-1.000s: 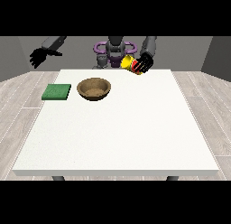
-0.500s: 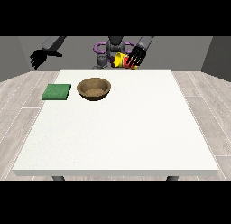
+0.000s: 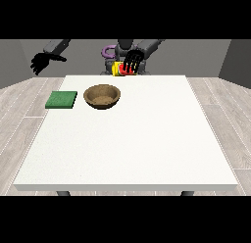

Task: Pick the cup and pour the ball into the bowl, then pick the bowl and place it on the pad

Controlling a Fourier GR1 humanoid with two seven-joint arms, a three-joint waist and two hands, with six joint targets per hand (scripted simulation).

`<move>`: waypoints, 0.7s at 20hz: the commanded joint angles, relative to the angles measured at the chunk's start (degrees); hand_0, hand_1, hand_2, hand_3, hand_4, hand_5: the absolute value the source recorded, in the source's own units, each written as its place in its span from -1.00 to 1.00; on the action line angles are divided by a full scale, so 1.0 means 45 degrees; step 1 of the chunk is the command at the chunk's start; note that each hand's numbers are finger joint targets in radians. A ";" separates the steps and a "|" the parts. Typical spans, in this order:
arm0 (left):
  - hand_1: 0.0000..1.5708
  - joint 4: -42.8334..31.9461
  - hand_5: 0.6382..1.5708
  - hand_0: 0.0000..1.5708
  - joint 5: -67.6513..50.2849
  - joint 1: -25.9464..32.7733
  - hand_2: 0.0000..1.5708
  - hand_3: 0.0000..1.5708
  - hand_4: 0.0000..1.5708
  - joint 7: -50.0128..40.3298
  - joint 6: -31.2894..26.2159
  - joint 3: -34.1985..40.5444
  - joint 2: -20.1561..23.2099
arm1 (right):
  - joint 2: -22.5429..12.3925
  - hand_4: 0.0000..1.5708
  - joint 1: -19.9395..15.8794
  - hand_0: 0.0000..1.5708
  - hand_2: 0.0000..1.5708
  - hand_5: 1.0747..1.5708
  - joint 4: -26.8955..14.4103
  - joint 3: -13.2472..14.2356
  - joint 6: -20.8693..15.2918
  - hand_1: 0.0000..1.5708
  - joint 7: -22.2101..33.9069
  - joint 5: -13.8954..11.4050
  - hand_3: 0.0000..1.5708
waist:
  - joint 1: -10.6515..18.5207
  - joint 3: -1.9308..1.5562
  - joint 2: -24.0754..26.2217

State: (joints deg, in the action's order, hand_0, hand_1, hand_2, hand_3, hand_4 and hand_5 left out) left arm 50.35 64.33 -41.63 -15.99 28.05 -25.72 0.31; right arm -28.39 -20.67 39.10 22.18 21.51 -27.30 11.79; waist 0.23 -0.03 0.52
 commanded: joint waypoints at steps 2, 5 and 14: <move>-0.34 0.0607 1.00 -0.34 0.1610 -0.0656 1.00 1.00 0.07 -0.1813 -0.0660 -0.1975 -0.0067 | 0.0079 -1.00 -0.1120 -1.00 -1.00 0.83 -0.0417 -0.0181 -0.0597 -1.00 0.0294 -0.0264 -0.82 | 0.0264 -0.0009 -0.0330; -0.45 0.0368 1.00 -0.45 0.2191 -0.0904 1.00 1.00 0.15 -0.1671 -0.1103 -0.1818 -0.0068 | 0.0530 -1.00 -0.1230 -1.00 -1.00 0.81 -0.0205 -0.0537 -0.0907 -1.00 0.0429 -0.0470 -0.57 | 0.0009 0.0001 -0.0468; -0.94 0.0899 0.84 -0.94 0.3583 -0.0420 1.00 1.00 0.38 -0.2142 -0.2923 -0.4151 -0.0069 | 0.0389 -1.00 -0.1603 -1.00 -1.00 0.81 -0.0516 -0.0327 -0.0316 -1.00 0.0262 -0.0068 -0.65 | -0.0397 -0.0006 -0.0684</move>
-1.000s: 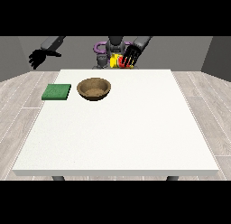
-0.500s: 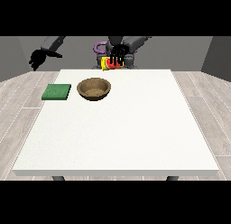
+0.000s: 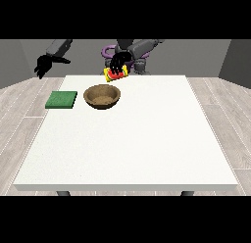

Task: Pick the cup and pour the ball into the bowl, then pick the bowl and place it on the pad

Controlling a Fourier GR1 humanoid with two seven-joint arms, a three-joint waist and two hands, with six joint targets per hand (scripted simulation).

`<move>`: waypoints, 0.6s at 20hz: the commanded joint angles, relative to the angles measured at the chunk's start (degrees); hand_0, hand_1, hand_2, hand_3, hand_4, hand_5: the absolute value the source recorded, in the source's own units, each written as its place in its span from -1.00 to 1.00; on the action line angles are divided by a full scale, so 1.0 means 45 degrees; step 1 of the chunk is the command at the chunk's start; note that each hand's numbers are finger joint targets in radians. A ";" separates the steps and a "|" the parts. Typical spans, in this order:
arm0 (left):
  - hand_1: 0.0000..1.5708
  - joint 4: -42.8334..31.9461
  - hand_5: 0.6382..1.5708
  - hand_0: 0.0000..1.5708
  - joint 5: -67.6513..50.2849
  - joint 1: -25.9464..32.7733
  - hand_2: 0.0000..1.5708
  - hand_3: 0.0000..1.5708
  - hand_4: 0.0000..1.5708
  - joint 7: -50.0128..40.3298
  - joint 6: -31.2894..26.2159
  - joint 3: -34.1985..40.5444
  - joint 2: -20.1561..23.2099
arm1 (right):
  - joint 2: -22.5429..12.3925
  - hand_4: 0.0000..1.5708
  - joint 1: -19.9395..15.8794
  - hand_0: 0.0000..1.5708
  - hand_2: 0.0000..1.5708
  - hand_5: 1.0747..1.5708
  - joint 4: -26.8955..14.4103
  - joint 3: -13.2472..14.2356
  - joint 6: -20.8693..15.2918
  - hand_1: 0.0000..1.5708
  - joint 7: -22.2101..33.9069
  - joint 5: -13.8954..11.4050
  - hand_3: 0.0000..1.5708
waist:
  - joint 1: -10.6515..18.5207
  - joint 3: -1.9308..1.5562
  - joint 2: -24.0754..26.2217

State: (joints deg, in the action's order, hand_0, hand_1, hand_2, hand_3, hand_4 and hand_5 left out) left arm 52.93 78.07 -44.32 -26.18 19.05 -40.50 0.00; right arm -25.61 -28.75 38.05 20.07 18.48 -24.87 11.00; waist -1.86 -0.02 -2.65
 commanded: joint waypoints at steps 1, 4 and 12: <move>-1.00 -0.0275 0.75 -1.00 0.0714 -0.0443 1.00 1.00 0.48 0.0509 -0.0994 -0.0422 0.0000 | 0.0104 -1.00 -0.0242 -1.00 -1.00 0.80 0.0052 -0.0061 -0.0004 -1.00 -0.0223 0.0000 -0.72 | -0.0035 -0.0002 -0.0341; -1.00 0.0195 0.62 -1.00 0.0955 -0.1104 1.00 1.00 0.59 0.0667 -0.2534 -0.0788 0.0000 | -0.0171 -1.00 -0.0307 -1.00 -1.00 0.78 -0.0334 0.0116 0.0058 -1.00 -0.0303 0.0056 -0.79 | 0.0155 -0.0006 -0.0175; 0.97 0.0253 0.76 0.97 0.2664 -0.2848 1.00 1.00 0.52 0.1284 -0.4866 -0.1253 0.0010 | -0.0129 -1.00 0.0137 -1.00 -1.00 0.78 -0.0820 0.0084 0.0101 -1.00 -0.0690 -0.0065 -0.76 | 0.0393 -0.0008 0.0199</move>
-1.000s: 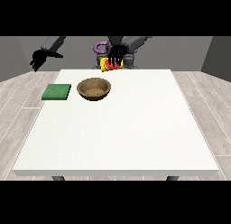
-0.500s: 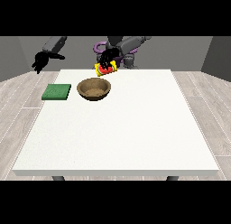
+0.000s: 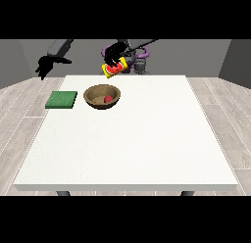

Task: Pick the cup and pour the ball into the bowl, then pick the bowl and place it on the pad

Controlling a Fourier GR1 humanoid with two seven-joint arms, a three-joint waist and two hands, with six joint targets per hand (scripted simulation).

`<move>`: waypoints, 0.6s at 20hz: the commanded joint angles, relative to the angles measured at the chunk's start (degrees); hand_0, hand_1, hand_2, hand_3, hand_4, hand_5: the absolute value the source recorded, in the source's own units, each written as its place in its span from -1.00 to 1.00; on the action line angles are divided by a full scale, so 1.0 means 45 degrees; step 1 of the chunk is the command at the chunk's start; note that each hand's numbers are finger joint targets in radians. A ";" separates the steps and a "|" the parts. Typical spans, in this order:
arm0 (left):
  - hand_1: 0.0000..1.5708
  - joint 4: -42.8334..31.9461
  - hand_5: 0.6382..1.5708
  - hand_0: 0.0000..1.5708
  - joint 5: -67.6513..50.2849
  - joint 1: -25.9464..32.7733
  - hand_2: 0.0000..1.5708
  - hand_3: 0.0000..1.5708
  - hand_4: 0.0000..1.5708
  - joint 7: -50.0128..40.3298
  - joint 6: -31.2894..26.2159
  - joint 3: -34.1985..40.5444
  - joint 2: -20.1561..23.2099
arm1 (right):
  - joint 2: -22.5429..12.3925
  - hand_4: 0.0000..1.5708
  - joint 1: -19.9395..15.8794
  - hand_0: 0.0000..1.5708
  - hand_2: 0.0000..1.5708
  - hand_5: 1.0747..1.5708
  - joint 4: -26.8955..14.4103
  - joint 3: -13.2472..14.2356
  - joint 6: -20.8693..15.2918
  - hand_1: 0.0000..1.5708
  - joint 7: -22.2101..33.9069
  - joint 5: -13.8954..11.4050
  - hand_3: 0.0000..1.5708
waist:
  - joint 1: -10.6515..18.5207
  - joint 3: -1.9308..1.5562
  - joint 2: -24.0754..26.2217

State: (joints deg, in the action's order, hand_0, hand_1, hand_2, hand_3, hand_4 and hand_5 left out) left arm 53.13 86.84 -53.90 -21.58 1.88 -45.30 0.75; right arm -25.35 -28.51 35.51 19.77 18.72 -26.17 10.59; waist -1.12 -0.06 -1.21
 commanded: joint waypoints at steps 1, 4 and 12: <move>0.98 -0.0035 0.78 0.98 0.0603 -0.0888 1.00 1.00 0.51 0.1022 -0.0588 0.0344 0.0595 | 0.0110 -1.00 -0.0038 -1.00 -1.00 0.78 -0.0049 0.0054 -0.0172 -1.00 -0.0131 0.0058 -0.73 | 0.0157 0.0005 -0.0102; 0.95 0.0866 0.76 0.95 0.1244 -0.0540 1.00 1.00 0.54 0.0414 -0.1270 0.0082 -0.0155 | -0.0842 -1.00 -0.0182 -1.00 -1.00 0.80 -0.0631 0.0503 0.0562 -1.00 -0.0091 0.0401 -0.82 | 0.0395 0.0003 -0.0413; -1.00 0.2634 0.75 -1.00 -0.1345 0.1291 1.00 1.00 0.62 0.0629 0.1388 0.2927 0.0327 | -0.0631 -0.39 0.0044 -1.00 -1.00 0.96 -0.0782 0.0516 0.0556 -1.00 0.0851 0.0645 -1.00 | 0.1488 0.0057 -0.0323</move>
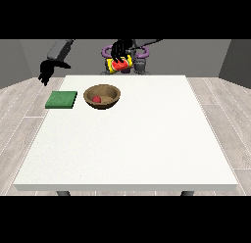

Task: Pick the cup and pour the ball into the bowl, then pick the bowl and place it on the pad

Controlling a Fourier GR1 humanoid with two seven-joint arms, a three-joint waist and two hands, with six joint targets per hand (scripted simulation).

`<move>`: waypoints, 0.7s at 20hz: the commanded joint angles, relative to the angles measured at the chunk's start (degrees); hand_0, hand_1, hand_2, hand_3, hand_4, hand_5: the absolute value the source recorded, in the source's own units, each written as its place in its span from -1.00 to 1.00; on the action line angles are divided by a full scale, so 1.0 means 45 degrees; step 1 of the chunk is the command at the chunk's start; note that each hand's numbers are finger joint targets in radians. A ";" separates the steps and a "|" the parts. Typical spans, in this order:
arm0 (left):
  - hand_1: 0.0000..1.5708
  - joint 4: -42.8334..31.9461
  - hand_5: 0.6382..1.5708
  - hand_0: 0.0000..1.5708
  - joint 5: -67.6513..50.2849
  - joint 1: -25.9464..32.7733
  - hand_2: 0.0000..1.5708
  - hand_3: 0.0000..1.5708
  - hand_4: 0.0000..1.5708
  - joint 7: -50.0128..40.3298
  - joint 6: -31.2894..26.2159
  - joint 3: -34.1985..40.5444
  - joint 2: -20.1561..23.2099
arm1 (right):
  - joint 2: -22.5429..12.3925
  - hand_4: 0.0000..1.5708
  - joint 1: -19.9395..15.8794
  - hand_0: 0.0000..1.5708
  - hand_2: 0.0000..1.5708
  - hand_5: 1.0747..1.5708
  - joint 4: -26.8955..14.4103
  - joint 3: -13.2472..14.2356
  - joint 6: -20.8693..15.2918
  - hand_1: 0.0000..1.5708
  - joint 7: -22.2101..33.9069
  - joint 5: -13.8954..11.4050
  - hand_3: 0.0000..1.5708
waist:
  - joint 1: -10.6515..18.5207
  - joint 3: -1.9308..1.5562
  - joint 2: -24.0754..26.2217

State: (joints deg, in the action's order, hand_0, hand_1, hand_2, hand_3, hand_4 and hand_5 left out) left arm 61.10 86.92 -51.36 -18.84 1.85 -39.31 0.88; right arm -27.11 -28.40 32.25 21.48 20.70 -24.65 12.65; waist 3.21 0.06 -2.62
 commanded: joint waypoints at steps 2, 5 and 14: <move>-0.54 0.1482 0.97 -0.54 -0.2247 0.1014 1.00 1.00 0.26 0.0124 0.2045 0.2564 0.0468 | 0.0255 -0.39 -0.0043 -1.00 -1.00 0.96 -0.0133 0.0284 -0.0592 -1.00 0.0382 0.0275 -1.00 | 0.1427 0.0039 -0.0161; -0.65 0.2203 1.00 -0.65 -0.4037 0.1461 1.00 1.00 0.28 0.1060 0.2926 0.4179 0.1167 | -0.0116 -0.39 -0.0167 -1.00 -1.00 0.96 -0.0114 0.0723 -0.0802 -1.00 0.0347 0.0581 -1.00 | 0.2136 0.0037 -0.0632; 0.38 0.2769 0.95 0.38 -1.0461 0.2278 0.39 0.15 0.05 0.4309 0.2827 0.7450 0.0277 | 0.0239 -0.61 -0.0828 -1.00 -1.00 0.99 0.0516 0.0904 -0.0588 -1.00 -0.0133 0.1043 -1.00 | 0.1822 0.0024 -0.3356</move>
State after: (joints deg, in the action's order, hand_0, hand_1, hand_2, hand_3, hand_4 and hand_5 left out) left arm 72.52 50.04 -42.25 -5.15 14.31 -11.53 2.71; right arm -26.61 -31.40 33.63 25.10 16.78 -24.18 16.24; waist 12.01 0.22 -13.08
